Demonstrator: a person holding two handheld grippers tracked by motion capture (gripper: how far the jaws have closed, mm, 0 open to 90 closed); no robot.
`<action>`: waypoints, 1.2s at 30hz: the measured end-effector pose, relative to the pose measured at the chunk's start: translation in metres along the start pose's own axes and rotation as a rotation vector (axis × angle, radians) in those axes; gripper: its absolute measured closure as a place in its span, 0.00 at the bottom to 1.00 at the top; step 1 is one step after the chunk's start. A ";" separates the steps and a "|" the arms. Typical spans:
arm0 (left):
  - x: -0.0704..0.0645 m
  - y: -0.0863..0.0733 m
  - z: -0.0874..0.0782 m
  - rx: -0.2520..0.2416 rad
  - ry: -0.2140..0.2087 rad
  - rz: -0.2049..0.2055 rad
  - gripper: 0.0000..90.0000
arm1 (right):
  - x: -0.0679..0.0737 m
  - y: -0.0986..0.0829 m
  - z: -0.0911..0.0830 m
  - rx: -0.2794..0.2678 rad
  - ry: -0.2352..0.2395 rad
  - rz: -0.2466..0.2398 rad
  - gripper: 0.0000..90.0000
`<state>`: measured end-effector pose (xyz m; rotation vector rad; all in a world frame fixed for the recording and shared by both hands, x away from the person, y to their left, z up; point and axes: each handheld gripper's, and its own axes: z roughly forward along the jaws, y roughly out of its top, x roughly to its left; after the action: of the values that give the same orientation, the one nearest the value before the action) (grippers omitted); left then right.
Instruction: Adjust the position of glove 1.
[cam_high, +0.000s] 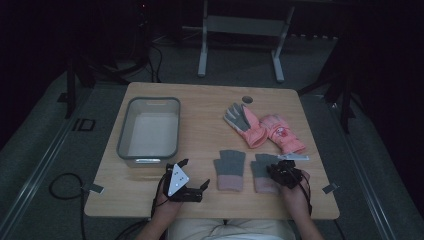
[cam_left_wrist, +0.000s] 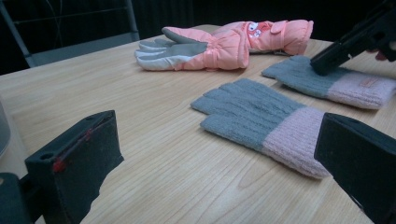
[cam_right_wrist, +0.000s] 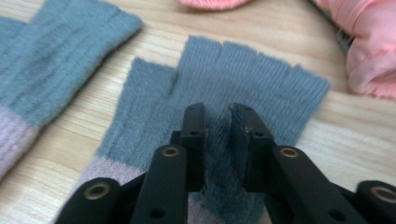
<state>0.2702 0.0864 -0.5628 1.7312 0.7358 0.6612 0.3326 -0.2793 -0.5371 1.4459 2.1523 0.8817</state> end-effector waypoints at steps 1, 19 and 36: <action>0.000 0.000 0.000 0.000 0.000 0.000 0.00 | -0.001 0.001 -0.002 -0.020 0.006 -0.017 0.83; 0.000 0.000 0.000 -0.001 0.002 -0.007 0.00 | -0.014 0.003 -0.003 0.028 0.166 -0.192 0.64; 0.000 0.000 0.000 -0.001 0.006 -0.007 0.00 | -0.004 -0.002 0.001 0.007 0.093 -0.119 0.95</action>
<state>0.2703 0.0866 -0.5629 1.7262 0.7451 0.6617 0.3332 -0.2836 -0.5393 1.2880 2.2855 0.9148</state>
